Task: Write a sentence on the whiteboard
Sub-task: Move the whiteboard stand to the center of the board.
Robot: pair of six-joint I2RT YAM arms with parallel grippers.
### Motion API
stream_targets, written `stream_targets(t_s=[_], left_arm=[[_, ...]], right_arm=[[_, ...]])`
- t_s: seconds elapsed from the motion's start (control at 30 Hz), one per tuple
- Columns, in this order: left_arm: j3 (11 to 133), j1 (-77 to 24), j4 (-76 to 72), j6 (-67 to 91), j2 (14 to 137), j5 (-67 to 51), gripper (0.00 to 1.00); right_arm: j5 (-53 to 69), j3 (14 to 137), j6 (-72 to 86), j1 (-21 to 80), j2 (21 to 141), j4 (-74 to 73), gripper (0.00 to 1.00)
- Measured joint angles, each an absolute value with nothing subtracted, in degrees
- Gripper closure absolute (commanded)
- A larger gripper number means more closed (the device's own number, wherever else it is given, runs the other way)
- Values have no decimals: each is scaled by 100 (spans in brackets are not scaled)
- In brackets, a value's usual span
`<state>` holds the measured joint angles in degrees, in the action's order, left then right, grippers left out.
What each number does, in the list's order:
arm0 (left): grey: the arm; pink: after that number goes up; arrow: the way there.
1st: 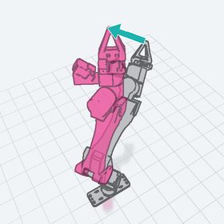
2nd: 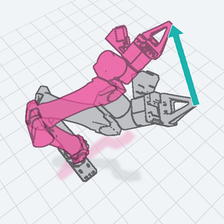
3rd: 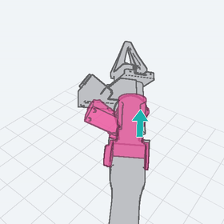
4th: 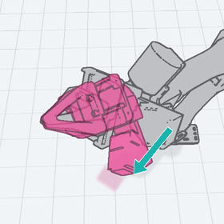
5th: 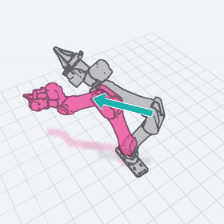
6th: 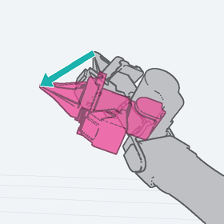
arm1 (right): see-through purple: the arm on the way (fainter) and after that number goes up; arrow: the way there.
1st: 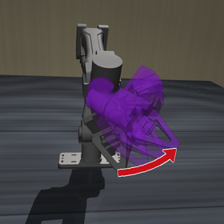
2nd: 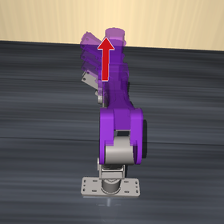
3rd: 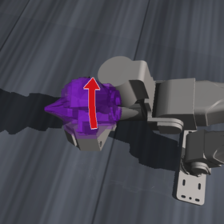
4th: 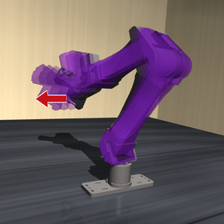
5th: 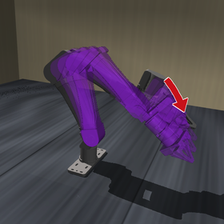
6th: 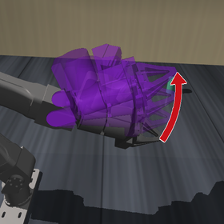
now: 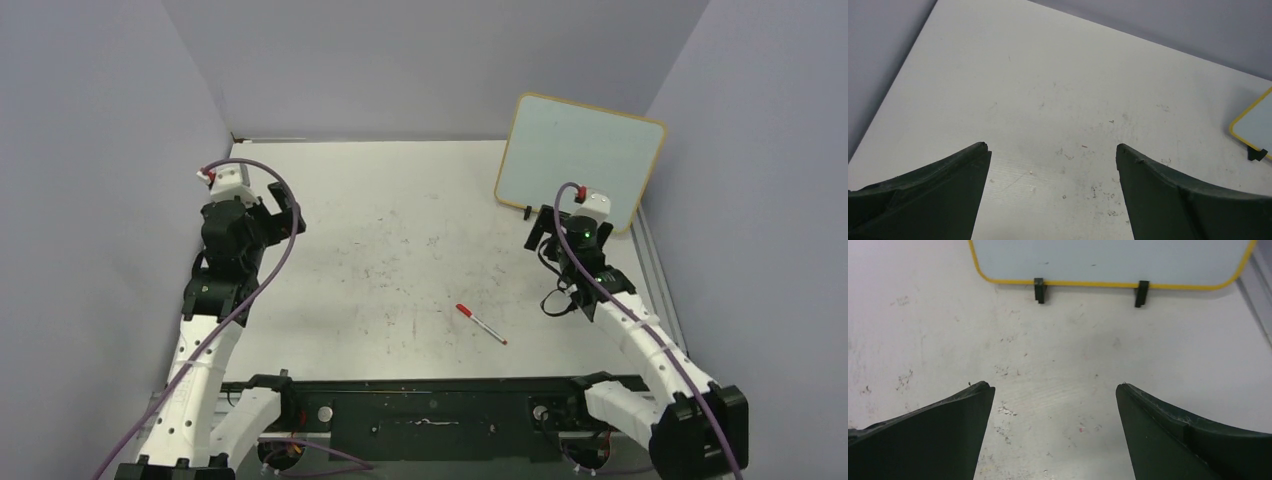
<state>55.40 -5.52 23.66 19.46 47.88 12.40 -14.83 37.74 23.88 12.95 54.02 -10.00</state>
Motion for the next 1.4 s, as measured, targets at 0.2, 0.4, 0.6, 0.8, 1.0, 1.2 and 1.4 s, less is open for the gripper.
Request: stream_targets(t_s=[0.2,0.4,0.6,0.8,1.0,1.2,1.4], left_arm=[[5168,-561,2202,1857,4945,867,4],[4939,-631,2178,1754,4812,768,4],[4919,-657,2156,1734,4818,666,4],[4899,-711,2045,1715,4840,301,4],[4877,-749,1981,1673,4847,36,4],[4862,-762,1916,1643,4847,-198,4],[4851,-812,1894,1629,4856,-331,4]], right_arm=[[-1293,4171,2547,1776,6866,-823,13],[-1219,4434,2751,1752,8088,-322,28],[-1098,4882,2773,1640,9168,318,35],[-1221,5019,2773,1525,9815,1017,42],[-1225,5172,2773,1275,10438,1439,50],[-1267,5367,2700,1166,10746,1612,58],[-1273,5769,2615,1153,11115,1717,60]])
